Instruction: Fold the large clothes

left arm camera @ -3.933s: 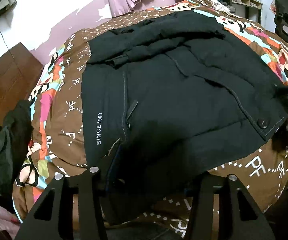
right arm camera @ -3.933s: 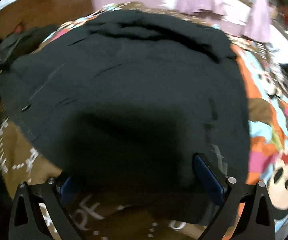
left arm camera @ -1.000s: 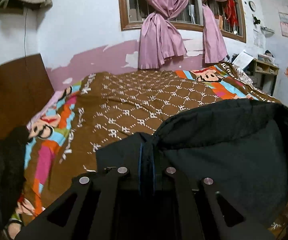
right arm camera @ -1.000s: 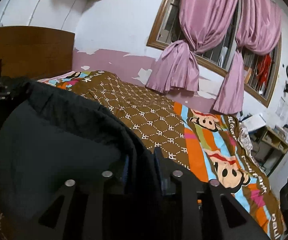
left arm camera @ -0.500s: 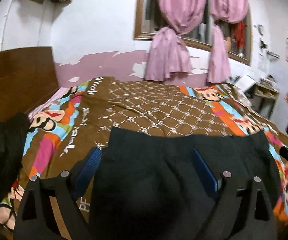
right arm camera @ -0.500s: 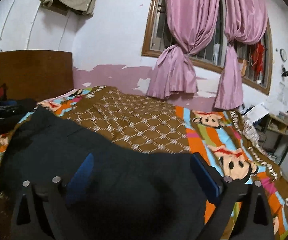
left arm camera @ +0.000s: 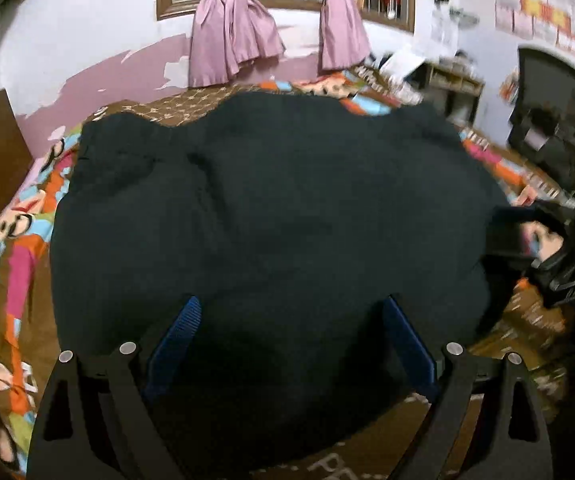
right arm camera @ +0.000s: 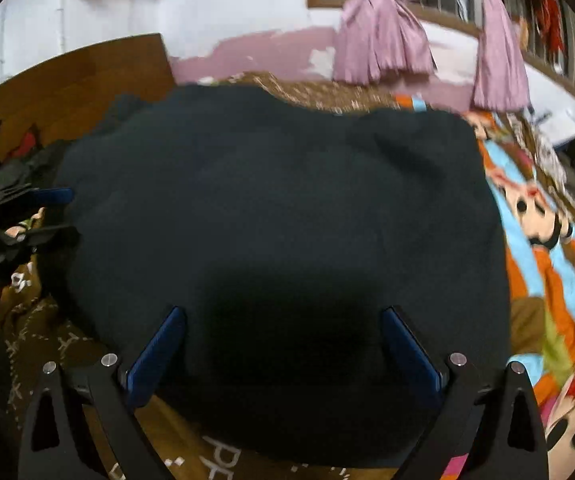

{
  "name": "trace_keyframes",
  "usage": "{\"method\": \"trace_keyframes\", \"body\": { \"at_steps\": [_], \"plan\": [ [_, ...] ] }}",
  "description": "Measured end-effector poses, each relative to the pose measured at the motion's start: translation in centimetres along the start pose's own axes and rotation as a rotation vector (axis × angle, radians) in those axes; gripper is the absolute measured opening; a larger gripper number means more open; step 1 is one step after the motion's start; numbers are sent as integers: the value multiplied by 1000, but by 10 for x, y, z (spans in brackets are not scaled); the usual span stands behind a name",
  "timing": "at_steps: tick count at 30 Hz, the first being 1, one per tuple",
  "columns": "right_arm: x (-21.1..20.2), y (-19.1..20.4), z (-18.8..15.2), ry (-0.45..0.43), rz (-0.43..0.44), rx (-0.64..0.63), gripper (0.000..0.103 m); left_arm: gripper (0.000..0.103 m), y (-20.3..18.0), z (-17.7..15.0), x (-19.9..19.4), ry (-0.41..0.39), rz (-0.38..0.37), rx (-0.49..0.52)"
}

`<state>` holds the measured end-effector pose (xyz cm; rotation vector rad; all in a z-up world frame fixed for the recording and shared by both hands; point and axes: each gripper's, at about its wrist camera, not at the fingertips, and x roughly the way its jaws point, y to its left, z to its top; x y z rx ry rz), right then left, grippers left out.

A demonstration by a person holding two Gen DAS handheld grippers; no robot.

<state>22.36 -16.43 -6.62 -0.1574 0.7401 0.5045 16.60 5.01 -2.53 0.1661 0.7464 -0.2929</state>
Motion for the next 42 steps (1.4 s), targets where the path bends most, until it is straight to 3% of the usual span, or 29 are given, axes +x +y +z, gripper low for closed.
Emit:
{"method": "trace_keyframes", "body": {
  "at_steps": [9, 20, 29, 36, 42],
  "plan": [
    [35, -20, 41, -32, -20, 91, 103, 95, 15, 21, 28, -2, 79, -32],
    [79, -42, 87, -31, -62, 73, 103, 102, 73, 54, 45, -23, 148, -238],
    [110, -55, 104, -48, -105, 85, 103, 102, 100, 68, 57, -30, 65, -366],
    [126, -66, 105, -43, -72, 115, 103, 102, 110, 69, 65, -44, 0, -403],
    [123, -61, 98, -88, -81, 113, 103, 102, 109, 63, 67, -80, 9, -396]
  ]
}}
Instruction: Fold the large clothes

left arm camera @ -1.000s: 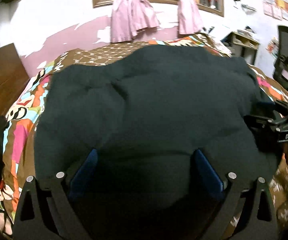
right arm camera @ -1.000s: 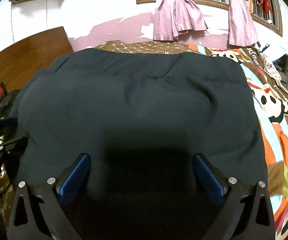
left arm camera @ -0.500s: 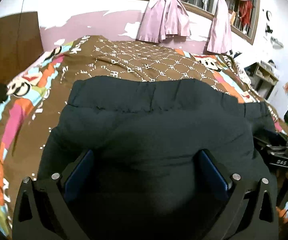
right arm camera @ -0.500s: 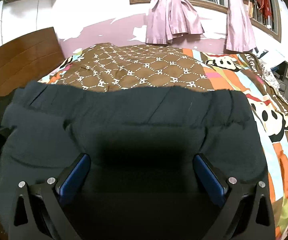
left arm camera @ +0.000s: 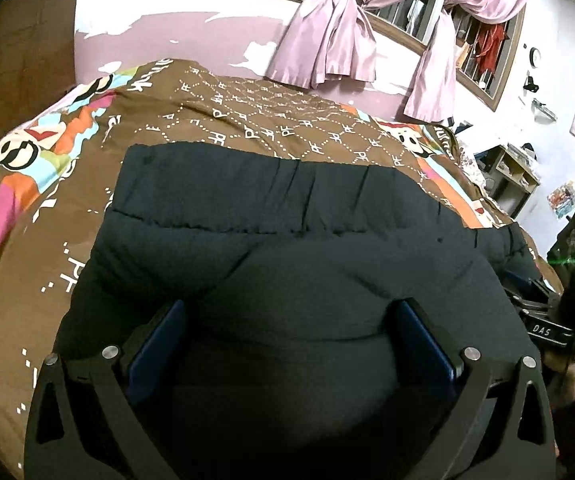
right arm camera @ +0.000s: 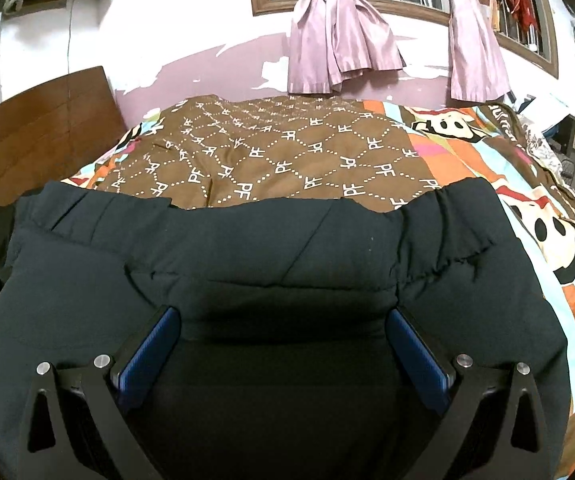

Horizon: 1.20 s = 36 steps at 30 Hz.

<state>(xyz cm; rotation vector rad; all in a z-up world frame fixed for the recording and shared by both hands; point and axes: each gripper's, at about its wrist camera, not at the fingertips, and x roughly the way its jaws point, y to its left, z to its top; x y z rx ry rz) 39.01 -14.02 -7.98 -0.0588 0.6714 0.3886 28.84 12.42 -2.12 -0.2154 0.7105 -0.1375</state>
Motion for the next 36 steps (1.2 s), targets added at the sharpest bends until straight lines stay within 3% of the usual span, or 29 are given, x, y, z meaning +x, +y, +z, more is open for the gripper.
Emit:
{"method": "trace_keyframes", "body": {
  "at_steps": [23, 36],
  "plan": [
    [20, -3, 0, 71, 14, -8, 103, 102, -1, -4, 14, 25, 21, 12],
    [-1, -1, -10, -11, -3, 0, 103, 102, -6, -10, 7, -16, 42, 50]
  ]
}}
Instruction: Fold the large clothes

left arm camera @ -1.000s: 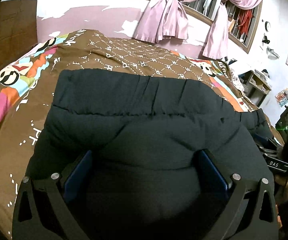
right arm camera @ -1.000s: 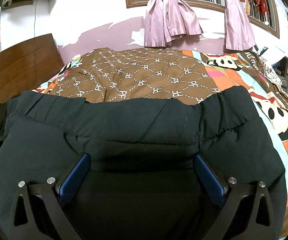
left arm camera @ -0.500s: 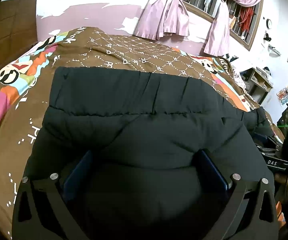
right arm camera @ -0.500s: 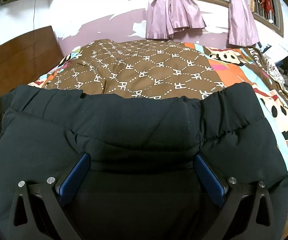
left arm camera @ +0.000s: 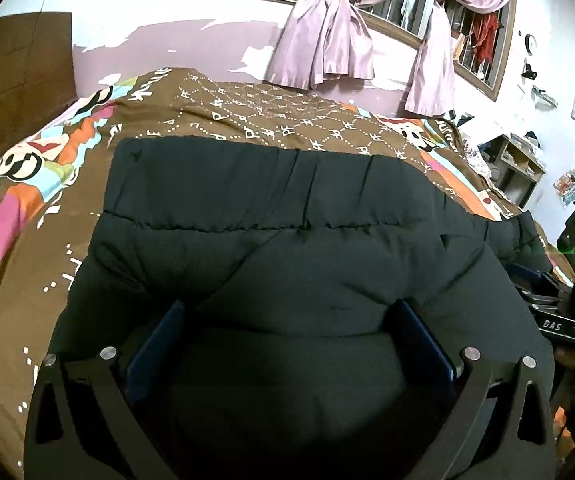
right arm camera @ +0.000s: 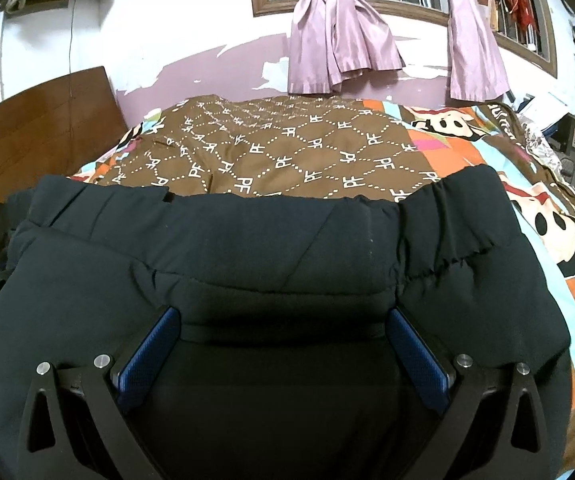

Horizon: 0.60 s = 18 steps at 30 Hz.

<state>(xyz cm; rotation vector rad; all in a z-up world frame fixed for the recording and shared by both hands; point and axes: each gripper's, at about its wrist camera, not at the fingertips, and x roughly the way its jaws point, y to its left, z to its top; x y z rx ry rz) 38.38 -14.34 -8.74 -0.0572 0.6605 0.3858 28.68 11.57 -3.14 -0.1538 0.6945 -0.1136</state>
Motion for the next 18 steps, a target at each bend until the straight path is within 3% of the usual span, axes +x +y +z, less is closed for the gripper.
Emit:
{"method": "trace_keyframes", "body": {
  "at_steps": [5, 8, 11, 15, 18],
  "plan": [
    [-43, -7, -7, -106, -21, 20, 103, 102, 8, 0, -19, -27, -9, -16],
    [-68, -22, -15, -143, -46, 36, 103, 102, 18, 3, -31, -40, 24, -47],
    [-80, -44, -21, -114, -82, 54, 103, 102, 37, 7, -46, -43, 45, -124],
    [-87, -75, -32, -61, -128, 77, 103, 102, 72, 8, -64, -10, 144, -224],
    [-87, -96, -40, -17, -101, 123, 103, 102, 101, 0, -69, 25, 131, -329]
  ]
}}
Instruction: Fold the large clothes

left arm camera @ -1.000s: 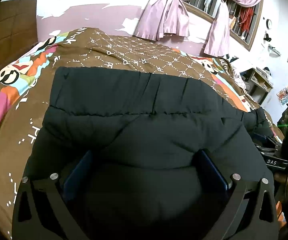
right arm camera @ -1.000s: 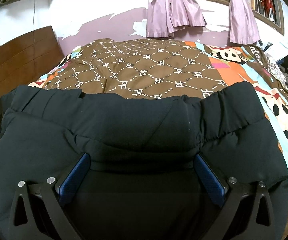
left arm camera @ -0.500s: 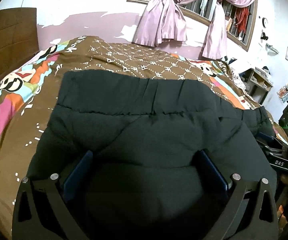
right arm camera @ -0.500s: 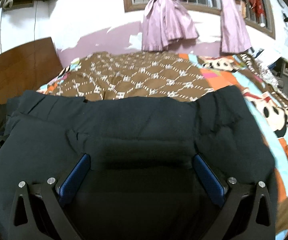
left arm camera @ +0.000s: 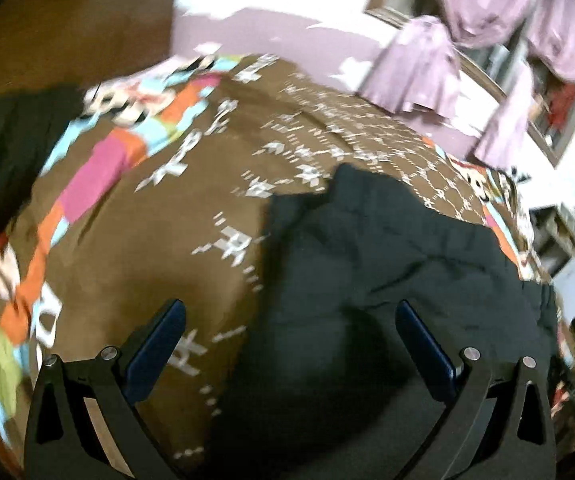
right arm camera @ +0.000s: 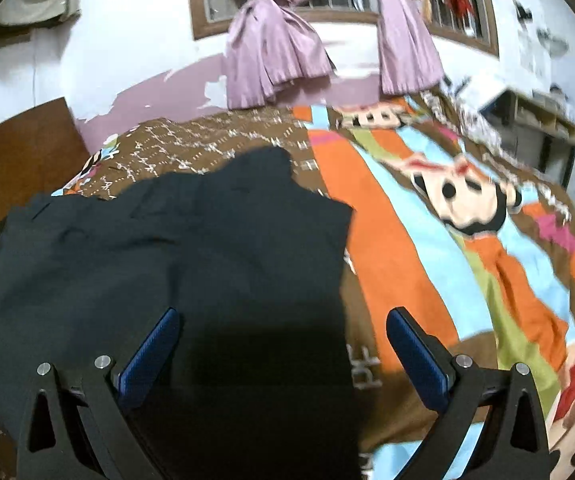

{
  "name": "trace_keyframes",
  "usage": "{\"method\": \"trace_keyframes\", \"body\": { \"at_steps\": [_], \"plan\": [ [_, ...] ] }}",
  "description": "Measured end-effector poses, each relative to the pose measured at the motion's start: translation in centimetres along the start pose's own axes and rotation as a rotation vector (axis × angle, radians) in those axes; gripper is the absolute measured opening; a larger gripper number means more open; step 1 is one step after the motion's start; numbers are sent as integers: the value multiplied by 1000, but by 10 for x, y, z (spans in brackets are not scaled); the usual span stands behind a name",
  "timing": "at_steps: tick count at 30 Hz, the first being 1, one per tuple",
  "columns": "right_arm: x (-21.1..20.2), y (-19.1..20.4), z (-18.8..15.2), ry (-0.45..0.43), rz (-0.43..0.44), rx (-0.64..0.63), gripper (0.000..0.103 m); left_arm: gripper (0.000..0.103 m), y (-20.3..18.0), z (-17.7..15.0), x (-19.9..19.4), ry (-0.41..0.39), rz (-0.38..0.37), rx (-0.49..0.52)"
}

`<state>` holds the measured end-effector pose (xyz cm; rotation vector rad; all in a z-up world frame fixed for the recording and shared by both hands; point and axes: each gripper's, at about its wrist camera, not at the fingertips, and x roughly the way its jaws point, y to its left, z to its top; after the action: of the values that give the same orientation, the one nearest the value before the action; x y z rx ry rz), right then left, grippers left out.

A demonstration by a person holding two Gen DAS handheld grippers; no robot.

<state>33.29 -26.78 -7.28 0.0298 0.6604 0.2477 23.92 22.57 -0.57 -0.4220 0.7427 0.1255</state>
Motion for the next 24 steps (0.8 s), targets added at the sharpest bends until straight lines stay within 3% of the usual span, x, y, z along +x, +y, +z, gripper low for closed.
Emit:
{"method": "trace_keyframes", "body": {
  "at_steps": [3, 8, 11, 14, 17, 24],
  "plan": [
    [5, -14, -3, 51, 75, 44, 103, 102, 26, 0, 4, 53, -51, -99],
    [31, -17, -2, 192, 178, 39, 103, 102, 55, -9, 20, 135, -222, -205],
    [42, -21, -2, 242, 245, 51, 103, 102, 60, -14, 24, 152, -273, -226],
    [58, -35, -11, 305, 340, 179, 103, 102, 59, -15, 22, 148, -316, -219],
    [59, -46, -20, 290, 392, 260, 103, 102, 55, -17, 23, 176, -383, -211],
    [53, -46, -30, 289, 397, 319, 103, 102, 51, -16, 28, 220, -431, -190]
  ]
}}
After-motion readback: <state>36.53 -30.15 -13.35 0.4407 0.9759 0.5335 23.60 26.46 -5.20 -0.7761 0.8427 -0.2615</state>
